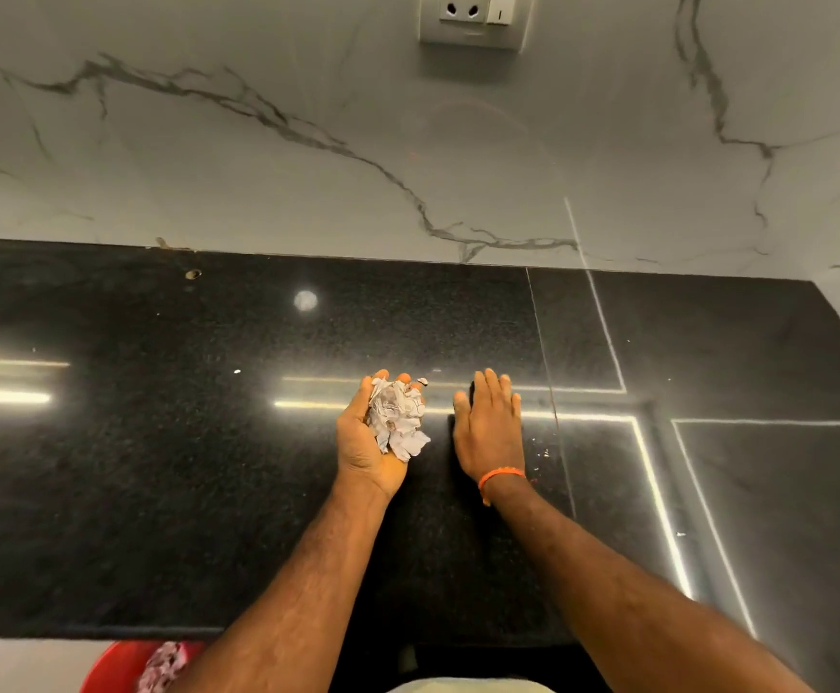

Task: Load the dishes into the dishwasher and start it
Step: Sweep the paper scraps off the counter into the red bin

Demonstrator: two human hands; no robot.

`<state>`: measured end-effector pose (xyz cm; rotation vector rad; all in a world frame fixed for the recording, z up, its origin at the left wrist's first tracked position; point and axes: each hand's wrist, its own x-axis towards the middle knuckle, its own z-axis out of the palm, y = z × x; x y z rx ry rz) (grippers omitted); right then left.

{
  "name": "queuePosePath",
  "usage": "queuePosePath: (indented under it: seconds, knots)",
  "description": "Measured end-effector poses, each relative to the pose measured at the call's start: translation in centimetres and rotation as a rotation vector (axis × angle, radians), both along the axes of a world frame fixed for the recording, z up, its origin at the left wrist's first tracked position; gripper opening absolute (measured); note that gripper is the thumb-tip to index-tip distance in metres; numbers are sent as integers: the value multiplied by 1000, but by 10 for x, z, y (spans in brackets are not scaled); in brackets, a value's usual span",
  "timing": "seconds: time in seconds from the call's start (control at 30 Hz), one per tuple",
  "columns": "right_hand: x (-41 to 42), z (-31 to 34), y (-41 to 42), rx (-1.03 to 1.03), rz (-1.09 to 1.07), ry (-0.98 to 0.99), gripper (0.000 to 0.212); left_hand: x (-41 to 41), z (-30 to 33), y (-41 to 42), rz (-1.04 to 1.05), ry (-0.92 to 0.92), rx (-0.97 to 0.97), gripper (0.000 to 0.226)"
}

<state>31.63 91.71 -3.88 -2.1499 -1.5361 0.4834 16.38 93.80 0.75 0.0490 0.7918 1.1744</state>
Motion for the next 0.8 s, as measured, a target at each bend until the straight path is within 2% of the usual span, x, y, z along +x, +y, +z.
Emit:
queuePosePath:
  seconds: [0.1,0.17,0.33,0.43,0.53,0.6,0.7,0.73,0.8]
  knots:
    - [3,14,11,89,164,323,40,-5,-4,-4,31,12,-11,25]
    - [11,20,17,56,229,380,39,-5,-4,-4,45,9,-35,24]
    - [12,16,34,-111,595,-175,48,2,0,-7,42,29,-23,26]
    - [15,20,30,-36,665,-263,44,6,2,-7,29,43,-21,28]
    - [30,23,12,64,607,-225,28,12,1,-7,20,28,-11,25]
    - [42,25,-1,48,468,-166,26,18,1,-7,-8,10,-5,25]
    - [56,36,-13,10,149,-2,37,25,-2,-10,-30,-4,-10,26]
    - [59,40,-13,-26,99,21,43,27,-3,-11,-38,-3,-11,26]
    - [60,47,-13,-146,147,1,54,30,-5,-13,-44,-5,-15,26]
